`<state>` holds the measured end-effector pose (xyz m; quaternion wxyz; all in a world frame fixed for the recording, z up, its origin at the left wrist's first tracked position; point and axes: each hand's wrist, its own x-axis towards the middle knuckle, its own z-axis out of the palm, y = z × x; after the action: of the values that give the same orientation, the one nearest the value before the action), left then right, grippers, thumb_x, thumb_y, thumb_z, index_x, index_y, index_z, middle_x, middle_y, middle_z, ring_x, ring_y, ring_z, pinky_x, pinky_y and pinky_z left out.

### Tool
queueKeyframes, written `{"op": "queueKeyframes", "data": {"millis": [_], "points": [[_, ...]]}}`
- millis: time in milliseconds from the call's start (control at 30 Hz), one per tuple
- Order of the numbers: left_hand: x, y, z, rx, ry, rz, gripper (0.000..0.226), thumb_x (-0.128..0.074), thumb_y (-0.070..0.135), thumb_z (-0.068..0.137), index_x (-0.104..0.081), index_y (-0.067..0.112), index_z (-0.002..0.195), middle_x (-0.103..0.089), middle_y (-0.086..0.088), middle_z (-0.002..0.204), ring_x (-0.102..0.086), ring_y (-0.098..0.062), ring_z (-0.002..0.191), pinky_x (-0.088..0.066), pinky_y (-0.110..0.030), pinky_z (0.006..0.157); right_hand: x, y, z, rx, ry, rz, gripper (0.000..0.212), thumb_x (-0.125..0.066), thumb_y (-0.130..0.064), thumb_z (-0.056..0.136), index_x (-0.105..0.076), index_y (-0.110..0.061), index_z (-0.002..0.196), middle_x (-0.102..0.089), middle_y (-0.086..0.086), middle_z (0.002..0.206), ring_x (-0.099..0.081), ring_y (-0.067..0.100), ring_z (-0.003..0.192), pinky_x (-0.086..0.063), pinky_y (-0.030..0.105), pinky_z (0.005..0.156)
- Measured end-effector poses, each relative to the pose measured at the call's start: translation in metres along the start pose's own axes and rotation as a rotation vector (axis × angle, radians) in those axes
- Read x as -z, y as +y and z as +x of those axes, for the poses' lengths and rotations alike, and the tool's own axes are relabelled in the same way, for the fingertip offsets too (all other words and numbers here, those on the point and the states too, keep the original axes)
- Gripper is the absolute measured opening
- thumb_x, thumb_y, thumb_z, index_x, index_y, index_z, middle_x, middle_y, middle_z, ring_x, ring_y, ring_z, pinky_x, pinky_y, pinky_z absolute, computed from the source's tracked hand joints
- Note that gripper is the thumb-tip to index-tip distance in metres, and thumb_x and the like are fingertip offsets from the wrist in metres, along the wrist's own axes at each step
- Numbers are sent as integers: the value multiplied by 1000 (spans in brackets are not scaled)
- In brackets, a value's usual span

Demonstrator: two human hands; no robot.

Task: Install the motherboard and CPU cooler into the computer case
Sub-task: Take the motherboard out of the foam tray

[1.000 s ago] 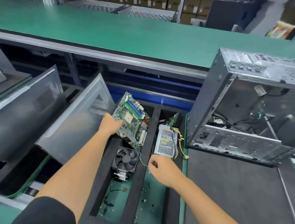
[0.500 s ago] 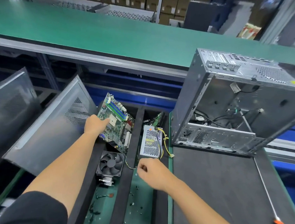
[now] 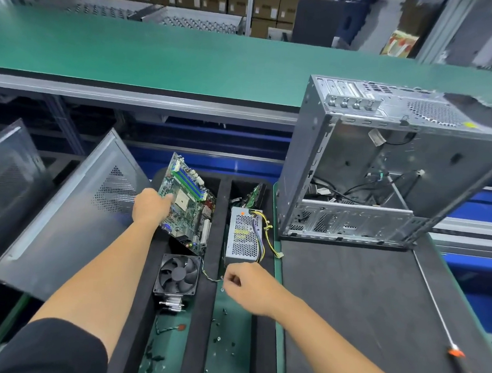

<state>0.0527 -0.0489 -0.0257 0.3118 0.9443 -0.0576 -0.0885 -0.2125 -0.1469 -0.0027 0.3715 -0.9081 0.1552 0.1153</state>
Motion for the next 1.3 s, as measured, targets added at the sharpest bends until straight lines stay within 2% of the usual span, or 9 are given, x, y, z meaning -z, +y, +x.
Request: {"op": "queueKeyframes", "data": {"millis": [167,400,533,633,800,900,1033,1200,1300], "points": [[0,1,-2,27,65,6,38,-64,32,86,-61,-6,82,-64,-22,86,-60,-36,82,-46,-38,68,-2,1,-3,-6,4,5,19,-47,-18,95,-64,-12,90,-65,1,85,-60,23,79,-51,35,74],[-1,0,4,50,57,-68,39,-68,31,83,-50,4,61,-57,-14,69,-56,-32,73,-39,-34,62,-2,6,-2,-29,10,9,19,-47,-18,94,-65,-12,91,-63,-2,85,-61,21,81,-50,32,75],[-1,0,9,72,-34,-142,38,-69,37,83,-59,0,85,-64,-15,90,-58,-31,81,-41,-34,59,-2,7,1,-29,0,10,18,-47,-20,93,-63,-16,85,-65,1,84,-58,19,75,-48,30,69],[-1,0,18,118,-100,-214,49,-70,35,83,-60,-3,111,-60,-16,114,-55,-34,105,-47,-40,82,-3,5,2,-26,-13,14,18,-47,-20,94,-61,-18,83,-63,-1,83,-55,16,71,-45,29,66],[-3,5,24,182,-140,-316,27,-65,24,86,-52,3,76,-45,-9,67,-37,-20,56,-37,-33,72,-1,3,3,-23,-39,8,18,-47,-20,94,-64,-14,89,-61,-2,83,-53,16,69,-45,30,64],[-3,9,24,166,-163,-333,38,-67,26,86,-41,7,66,-44,-7,67,-40,-22,60,-36,-34,73,1,3,4,-26,-35,20,18,-48,-20,94,-63,-14,86,-60,-3,80,-52,14,66,-44,28,61],[-8,12,23,121,-177,-269,39,-73,31,82,-50,-1,81,-52,-8,75,-50,-26,74,-41,-36,72,1,1,5,-33,-14,18,19,-47,-18,93,-64,-12,88,-61,-3,78,-52,14,64,-44,27,60],[-14,18,19,89,-109,-105,38,-74,30,81,-55,-3,80,-51,-8,62,-48,-19,54,-40,-30,52,7,0,6,-46,50,23,20,-44,-14,93,-62,-9,87,-65,6,80,-51,18,66,-49,36,66],[-13,17,19,72,-118,-36,43,-73,28,81,-59,-9,98,-64,-19,83,-62,-31,72,-43,-33,58,12,0,4,-45,72,22,21,-42,-12,92,-62,-5,88,-66,12,83,-50,21,65,-45,33,62]]}}
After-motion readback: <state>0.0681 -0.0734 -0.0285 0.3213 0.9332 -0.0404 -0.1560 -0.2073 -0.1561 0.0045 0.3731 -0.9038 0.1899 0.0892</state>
